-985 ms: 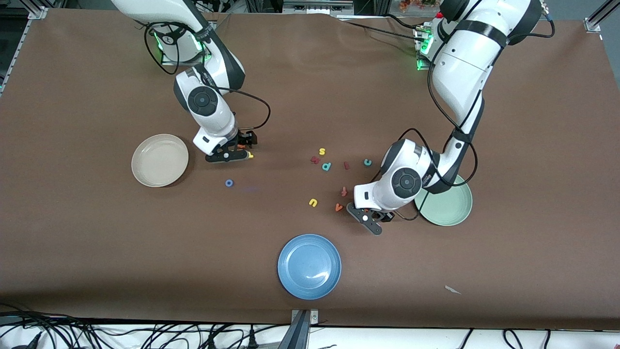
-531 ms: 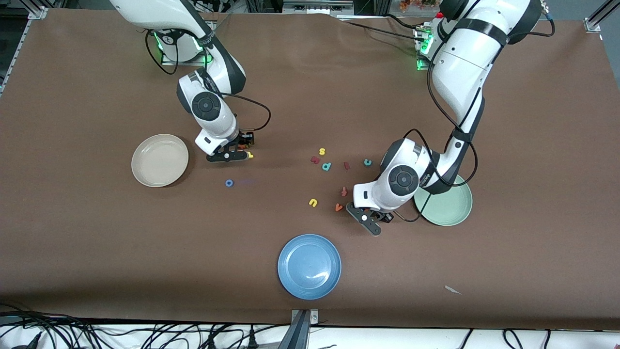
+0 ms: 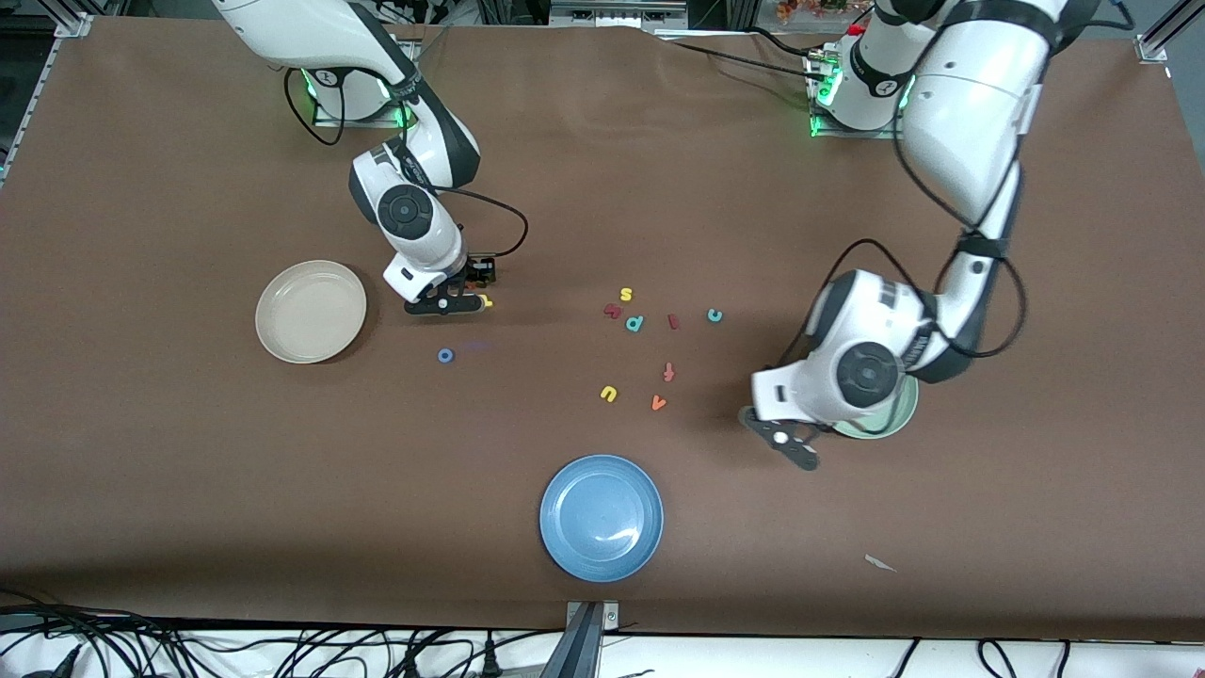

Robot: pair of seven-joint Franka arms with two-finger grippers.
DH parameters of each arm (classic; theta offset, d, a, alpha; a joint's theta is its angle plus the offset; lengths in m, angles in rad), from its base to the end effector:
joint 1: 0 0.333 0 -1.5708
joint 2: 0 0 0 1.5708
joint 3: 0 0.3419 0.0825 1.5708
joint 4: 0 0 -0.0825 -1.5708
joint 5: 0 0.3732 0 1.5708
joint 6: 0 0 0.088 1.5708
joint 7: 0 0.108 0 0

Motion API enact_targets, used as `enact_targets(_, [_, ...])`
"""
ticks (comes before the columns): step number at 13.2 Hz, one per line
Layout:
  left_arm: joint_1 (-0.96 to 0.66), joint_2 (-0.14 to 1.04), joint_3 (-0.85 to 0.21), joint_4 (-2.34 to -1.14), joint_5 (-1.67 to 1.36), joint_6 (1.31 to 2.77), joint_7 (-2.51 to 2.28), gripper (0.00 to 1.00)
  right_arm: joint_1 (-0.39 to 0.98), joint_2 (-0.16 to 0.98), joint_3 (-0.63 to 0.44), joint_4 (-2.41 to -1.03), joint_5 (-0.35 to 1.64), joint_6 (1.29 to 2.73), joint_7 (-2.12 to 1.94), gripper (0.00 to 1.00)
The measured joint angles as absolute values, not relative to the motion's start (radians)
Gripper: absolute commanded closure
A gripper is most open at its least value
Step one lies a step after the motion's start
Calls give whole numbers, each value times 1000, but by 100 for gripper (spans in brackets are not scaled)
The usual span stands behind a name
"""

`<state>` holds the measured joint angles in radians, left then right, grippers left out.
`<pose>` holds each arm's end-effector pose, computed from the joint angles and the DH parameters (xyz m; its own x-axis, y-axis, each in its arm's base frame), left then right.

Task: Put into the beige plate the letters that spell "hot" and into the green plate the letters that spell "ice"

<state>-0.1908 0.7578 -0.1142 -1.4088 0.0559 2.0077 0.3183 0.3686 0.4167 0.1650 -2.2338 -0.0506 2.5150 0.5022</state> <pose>0.6928 -0.1967 0.2653 0.7998 -0.5848 -0.1355 -0.5797 -0.8111 0.0783 0.4607 0.2738 0.2062 0.9892 0.0625 -0.1322 0.0663 -0.9975 0.0243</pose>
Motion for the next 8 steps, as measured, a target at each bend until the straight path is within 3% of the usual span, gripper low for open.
enact_targets(3, [-113, 745, -115, -1454, 57, 1988, 334, 100, 369, 420, 165, -2237, -51, 2526, 512, 44])
enact_targets(6, [-92, 743, -116, -1506, 102, 2005, 337, 97, 369, 420, 165, -2237, -51, 2529, 515, 50])
enact_targets(7, [-91, 742, -116, -1523, 135, 2034, 337, 88, 369, 420, 165, -2237, -51, 2530, 515, 50])
enact_targets(8, [-91, 742, -116, -1544, 153, 2071, 336, 59, 370, 420, 166, -2237, -51, 2531, 515, 50])
